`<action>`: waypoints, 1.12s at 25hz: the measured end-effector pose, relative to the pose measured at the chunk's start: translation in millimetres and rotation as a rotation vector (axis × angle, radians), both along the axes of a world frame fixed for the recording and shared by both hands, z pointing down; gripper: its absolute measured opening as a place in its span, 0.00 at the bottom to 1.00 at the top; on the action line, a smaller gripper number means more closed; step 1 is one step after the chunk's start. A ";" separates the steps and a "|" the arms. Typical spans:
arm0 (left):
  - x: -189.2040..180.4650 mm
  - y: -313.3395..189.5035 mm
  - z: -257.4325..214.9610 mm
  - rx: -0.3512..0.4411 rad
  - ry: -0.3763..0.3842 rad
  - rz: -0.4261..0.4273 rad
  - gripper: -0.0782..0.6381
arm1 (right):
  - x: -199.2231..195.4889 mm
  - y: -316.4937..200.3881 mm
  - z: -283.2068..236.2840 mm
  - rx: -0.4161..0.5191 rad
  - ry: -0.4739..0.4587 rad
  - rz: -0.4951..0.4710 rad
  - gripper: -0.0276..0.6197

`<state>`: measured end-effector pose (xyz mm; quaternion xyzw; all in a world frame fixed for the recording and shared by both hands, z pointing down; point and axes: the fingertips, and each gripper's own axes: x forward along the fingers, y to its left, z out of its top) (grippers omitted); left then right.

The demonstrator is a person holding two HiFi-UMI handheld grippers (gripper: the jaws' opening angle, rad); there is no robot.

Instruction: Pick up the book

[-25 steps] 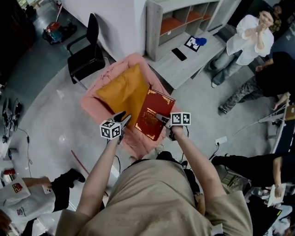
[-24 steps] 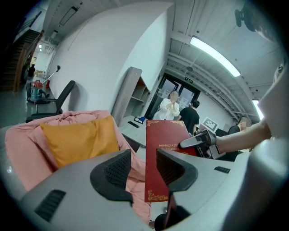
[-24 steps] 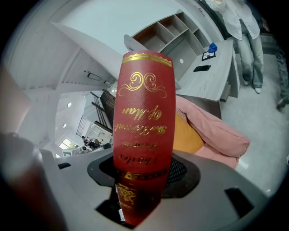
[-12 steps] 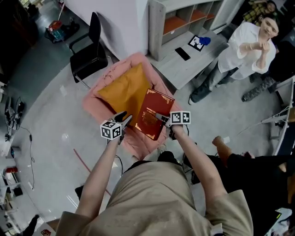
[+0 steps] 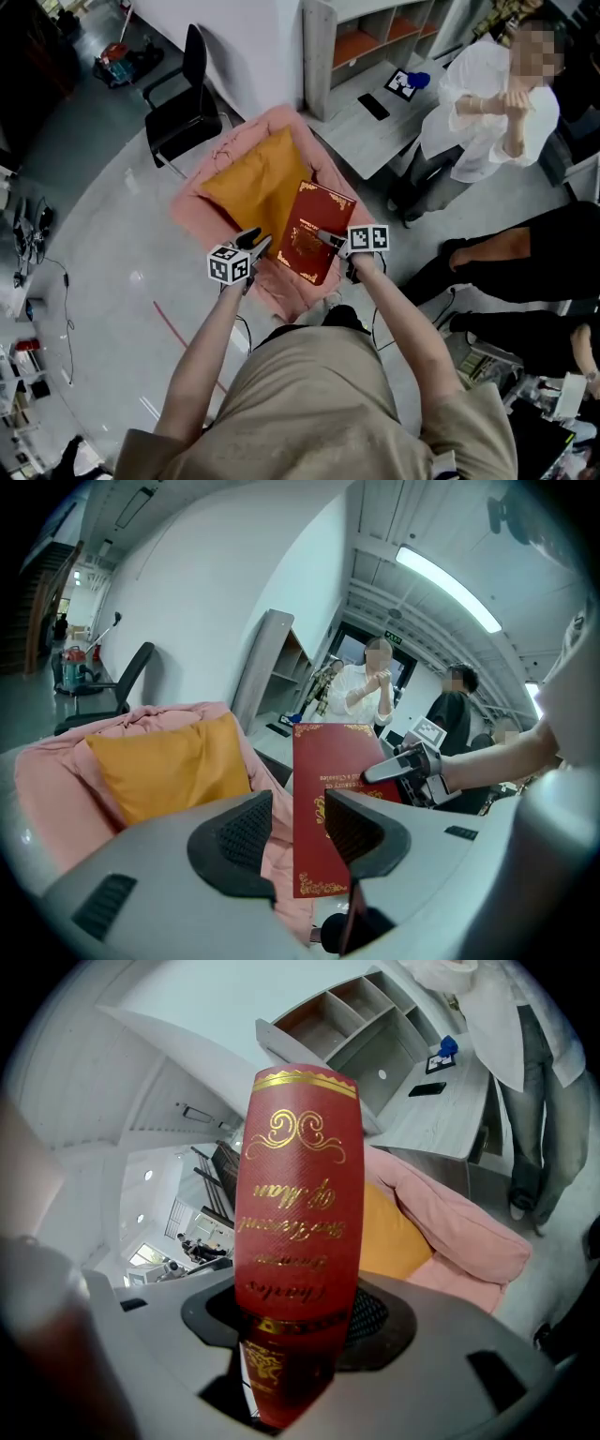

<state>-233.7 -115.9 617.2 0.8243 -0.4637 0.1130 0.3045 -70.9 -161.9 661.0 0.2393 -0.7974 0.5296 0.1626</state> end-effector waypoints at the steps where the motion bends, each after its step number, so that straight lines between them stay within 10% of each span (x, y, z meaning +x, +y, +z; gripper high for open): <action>1: -0.3 0.7 -0.3 0.000 0.000 0.001 0.34 | -0.4 0.5 -0.5 -0.001 -0.002 0.001 0.41; 28: 9.7 20.8 10.7 -0.034 -0.003 0.018 0.34 | -11.4 23.2 11.5 0.054 0.040 -0.064 0.41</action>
